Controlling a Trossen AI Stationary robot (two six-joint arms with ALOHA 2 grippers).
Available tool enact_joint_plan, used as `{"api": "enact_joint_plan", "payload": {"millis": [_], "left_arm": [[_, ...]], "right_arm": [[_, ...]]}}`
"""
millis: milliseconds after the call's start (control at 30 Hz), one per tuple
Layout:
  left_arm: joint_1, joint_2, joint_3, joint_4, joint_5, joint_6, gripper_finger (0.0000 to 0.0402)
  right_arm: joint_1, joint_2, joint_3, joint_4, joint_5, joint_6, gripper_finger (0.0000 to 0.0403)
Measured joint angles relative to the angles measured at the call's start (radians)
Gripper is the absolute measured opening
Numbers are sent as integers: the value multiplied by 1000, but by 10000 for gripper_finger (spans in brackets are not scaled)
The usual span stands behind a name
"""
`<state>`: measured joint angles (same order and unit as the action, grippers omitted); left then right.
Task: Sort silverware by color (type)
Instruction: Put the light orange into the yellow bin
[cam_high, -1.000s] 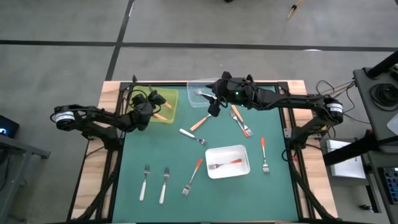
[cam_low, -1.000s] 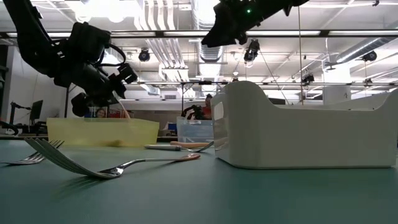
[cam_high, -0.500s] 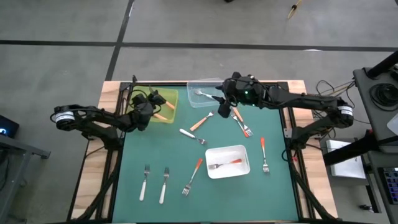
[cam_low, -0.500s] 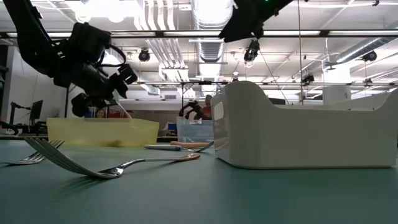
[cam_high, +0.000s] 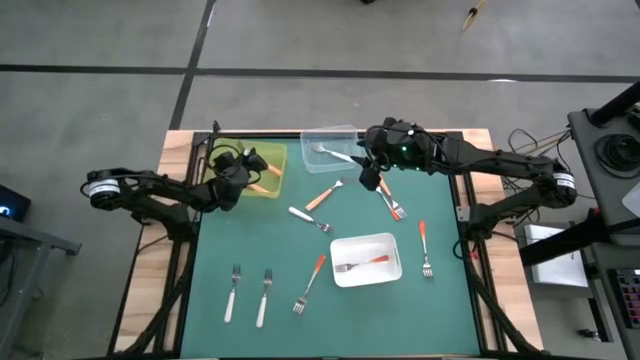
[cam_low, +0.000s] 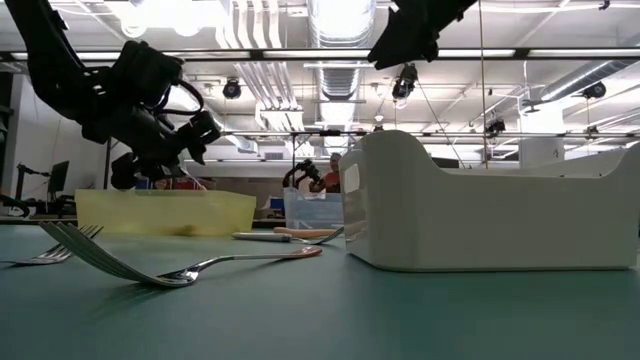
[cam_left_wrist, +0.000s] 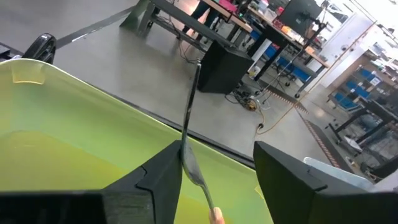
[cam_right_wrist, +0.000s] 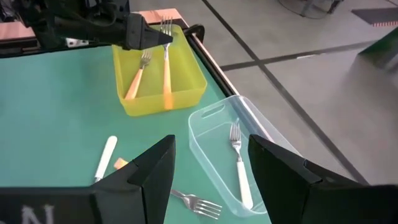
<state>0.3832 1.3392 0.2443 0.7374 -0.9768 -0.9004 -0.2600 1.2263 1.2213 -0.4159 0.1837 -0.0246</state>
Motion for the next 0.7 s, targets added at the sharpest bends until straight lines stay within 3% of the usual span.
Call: {"api": "enact_joint_plan", "payload": {"millis": [400,567,700], "left_arm": [[0,-7,0,-12,26,-21,198],[0,-9,0,-123,30,-15,204],[0,-10,0,-208,94,-23,206]], "right_arm": [[0,1,-6,1,0,-1,194],[0,1,-9,1,0,-1,194],[0,2,-16,1,0,-1,194]]}}
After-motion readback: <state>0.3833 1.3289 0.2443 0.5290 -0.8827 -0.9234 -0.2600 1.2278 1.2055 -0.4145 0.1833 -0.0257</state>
